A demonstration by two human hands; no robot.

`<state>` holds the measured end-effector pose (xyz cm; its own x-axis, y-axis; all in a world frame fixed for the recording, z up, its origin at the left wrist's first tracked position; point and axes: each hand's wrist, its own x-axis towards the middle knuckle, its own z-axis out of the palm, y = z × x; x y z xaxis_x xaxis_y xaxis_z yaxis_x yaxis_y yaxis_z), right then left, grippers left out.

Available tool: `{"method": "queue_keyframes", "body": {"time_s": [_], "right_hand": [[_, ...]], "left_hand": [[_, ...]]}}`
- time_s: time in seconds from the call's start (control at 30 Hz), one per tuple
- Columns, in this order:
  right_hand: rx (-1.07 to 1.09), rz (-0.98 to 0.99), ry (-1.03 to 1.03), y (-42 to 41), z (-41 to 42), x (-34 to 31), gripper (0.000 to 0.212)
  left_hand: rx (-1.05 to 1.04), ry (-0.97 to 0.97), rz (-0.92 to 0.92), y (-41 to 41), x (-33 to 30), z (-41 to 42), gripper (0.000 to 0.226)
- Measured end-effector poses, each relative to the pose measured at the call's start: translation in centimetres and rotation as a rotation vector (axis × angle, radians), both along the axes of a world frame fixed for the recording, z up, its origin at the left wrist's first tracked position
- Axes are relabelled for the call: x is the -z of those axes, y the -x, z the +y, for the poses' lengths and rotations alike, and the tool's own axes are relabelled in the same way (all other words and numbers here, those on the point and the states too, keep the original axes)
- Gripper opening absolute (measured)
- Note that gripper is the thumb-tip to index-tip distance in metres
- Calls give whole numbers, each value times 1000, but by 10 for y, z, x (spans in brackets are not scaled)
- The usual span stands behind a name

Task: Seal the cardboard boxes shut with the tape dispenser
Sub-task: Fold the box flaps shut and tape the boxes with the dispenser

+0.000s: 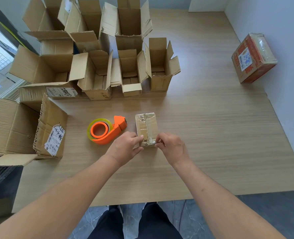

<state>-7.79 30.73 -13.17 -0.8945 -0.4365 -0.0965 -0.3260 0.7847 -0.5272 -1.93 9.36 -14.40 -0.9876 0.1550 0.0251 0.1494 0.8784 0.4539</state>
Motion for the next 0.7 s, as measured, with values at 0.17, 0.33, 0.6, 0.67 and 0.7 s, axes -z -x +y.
{"method": "queue_keyframes", "body": {"time_s": [0.17, 0.33, 0.6, 0.67, 0.7], "right_hand": [[129, -117, 75, 1, -3, 5, 19], [-2, -67, -8, 4, -1, 2, 17], [-231, 59, -173, 4, 1, -10, 23], [-280, 91, -197, 6, 0, -11, 34], [-290, 104, -192, 7, -2, -12, 38]], "left_hand": [[4, 30, 41, 0, 2, 2, 48], [46, 141, 186, -1, 2, 6, 40], [134, 65, 112, 3, 5, -9, 52], [140, 74, 126, 6, 2, -11, 45], [132, 78, 136, 7, 2, -10, 43]]}}
